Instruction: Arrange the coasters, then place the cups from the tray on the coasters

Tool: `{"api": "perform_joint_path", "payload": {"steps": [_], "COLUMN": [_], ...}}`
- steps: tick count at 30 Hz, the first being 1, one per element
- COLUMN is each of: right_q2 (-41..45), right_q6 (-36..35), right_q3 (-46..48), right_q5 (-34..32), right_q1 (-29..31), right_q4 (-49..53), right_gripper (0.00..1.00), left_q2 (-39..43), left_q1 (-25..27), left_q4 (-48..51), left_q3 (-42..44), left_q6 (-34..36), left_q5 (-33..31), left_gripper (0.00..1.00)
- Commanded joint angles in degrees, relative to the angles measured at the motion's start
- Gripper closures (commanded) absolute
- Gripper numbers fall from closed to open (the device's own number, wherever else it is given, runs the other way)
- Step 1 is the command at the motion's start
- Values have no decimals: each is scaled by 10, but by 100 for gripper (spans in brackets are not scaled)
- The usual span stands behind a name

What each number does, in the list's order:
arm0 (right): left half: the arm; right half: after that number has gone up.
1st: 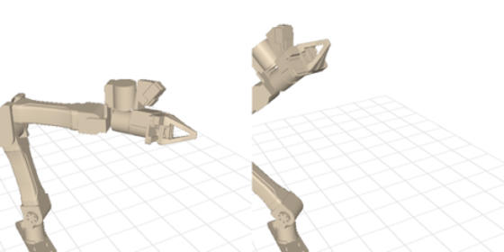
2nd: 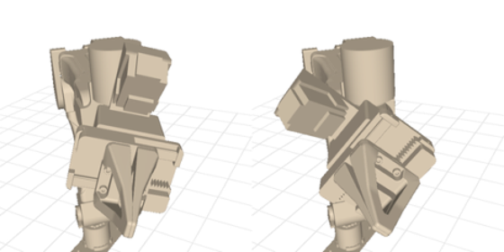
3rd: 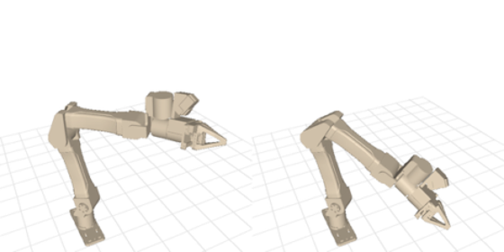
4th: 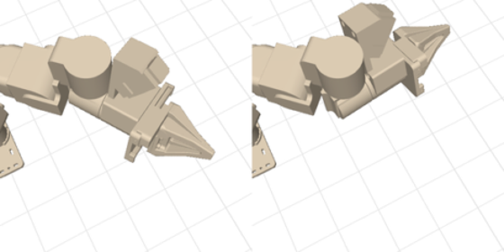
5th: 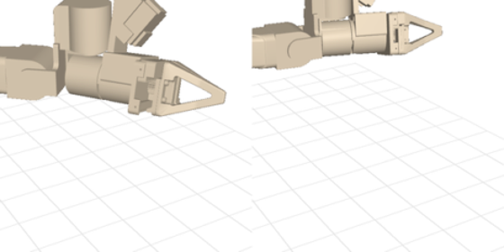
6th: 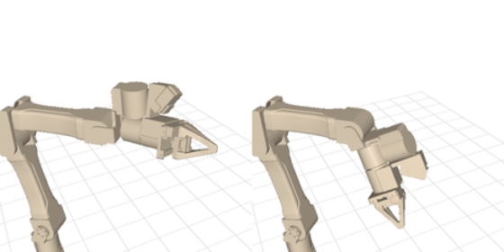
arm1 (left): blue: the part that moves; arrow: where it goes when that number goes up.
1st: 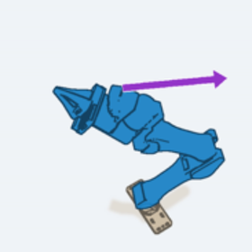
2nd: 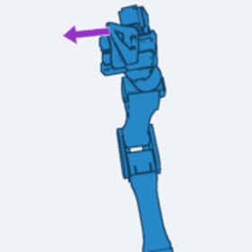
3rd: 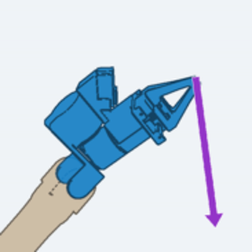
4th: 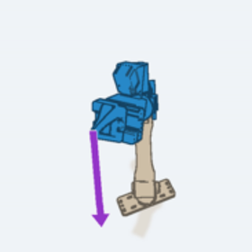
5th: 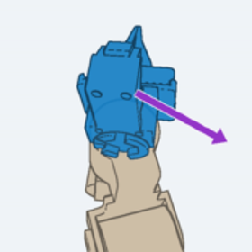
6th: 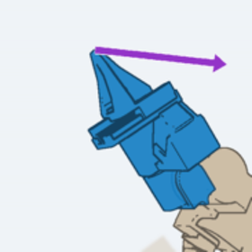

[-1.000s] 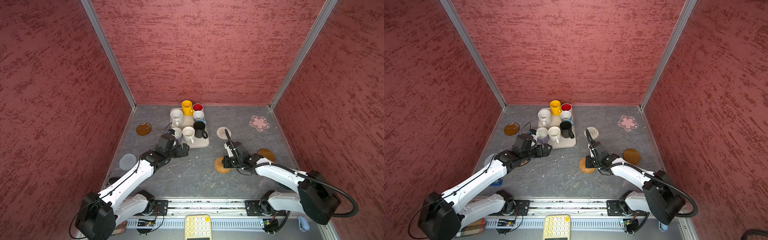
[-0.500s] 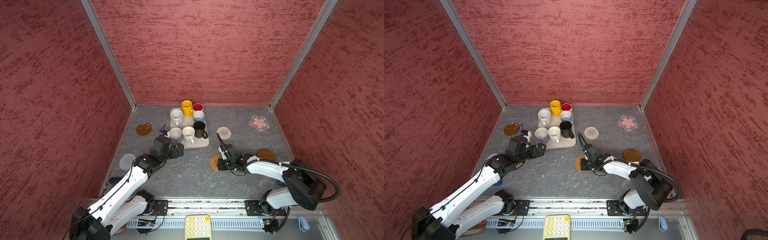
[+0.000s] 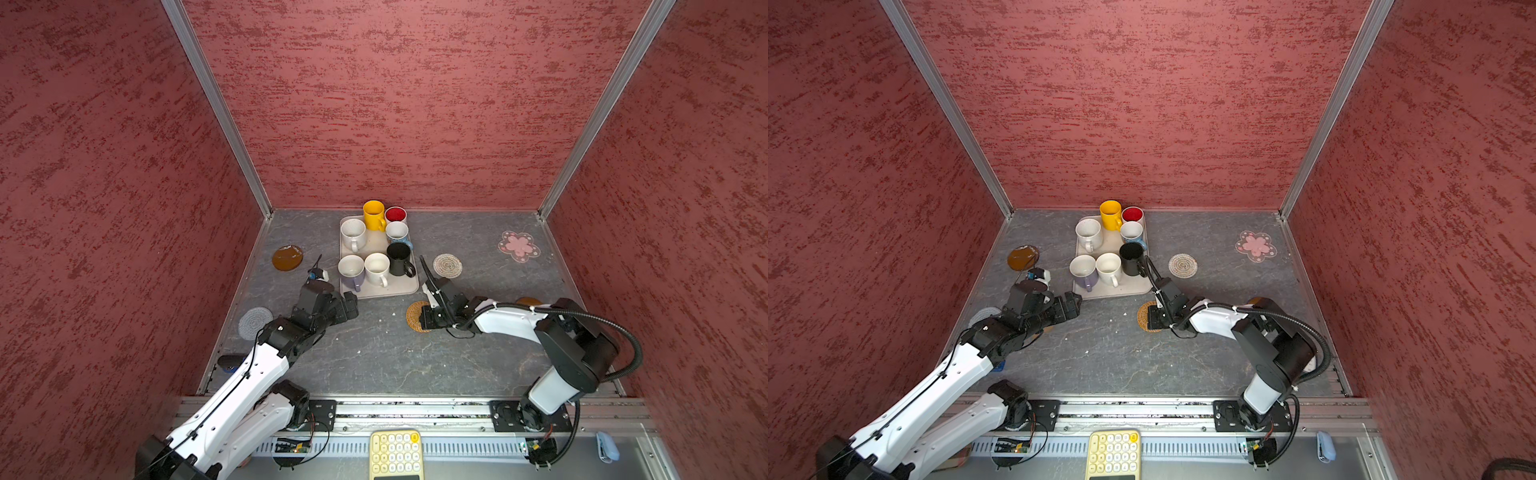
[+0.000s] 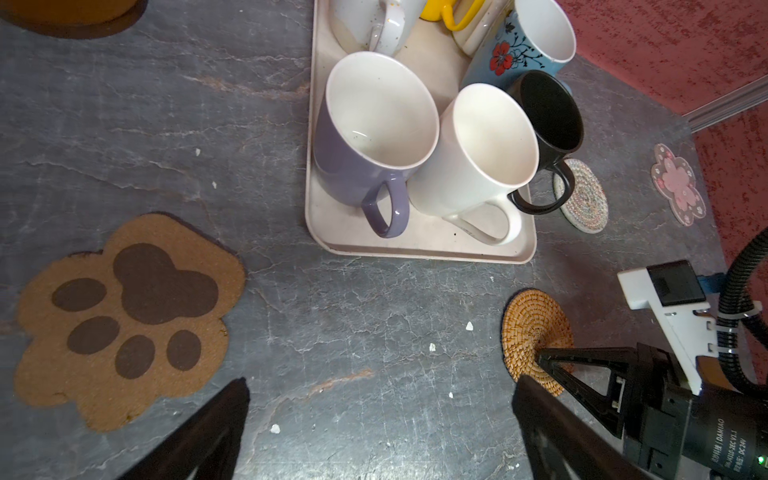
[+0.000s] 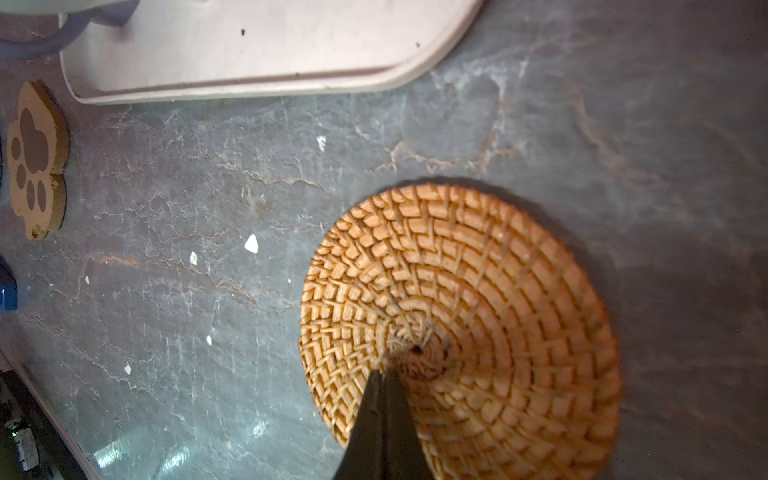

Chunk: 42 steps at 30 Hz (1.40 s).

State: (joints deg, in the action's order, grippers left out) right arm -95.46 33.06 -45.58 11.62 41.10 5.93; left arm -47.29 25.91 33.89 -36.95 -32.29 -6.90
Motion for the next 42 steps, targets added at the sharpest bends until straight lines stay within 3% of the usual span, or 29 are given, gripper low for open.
{"api": "perform_joint_path", "payload": {"steps": [1,16,28,33,42], "right_q2": [-28,-53,18,44,96], "right_q6": [-2,-16,-16,-43,-63], "right_q3": [-19,-67,-59,-65,-73], "right_q5": [6,-13,-3,-37,-36], "right_q1": [4,4,3,-1,-86], "right_q4": [-4,12,11,37,70], "right_gripper": [97,97,89,86,87], "left_q2": [5,13,12,25,-8], "left_q1": [-6,-7,-7,-7,16], "left_q4": [21,-1,-6,-14,-44], "left_q3": [0,22,19,21,-11], "left_q6": [-4,14,16,20,32], "left_q5": [-14,-7,4,19,36], "left_gripper": [0,0,1,0,0]}}
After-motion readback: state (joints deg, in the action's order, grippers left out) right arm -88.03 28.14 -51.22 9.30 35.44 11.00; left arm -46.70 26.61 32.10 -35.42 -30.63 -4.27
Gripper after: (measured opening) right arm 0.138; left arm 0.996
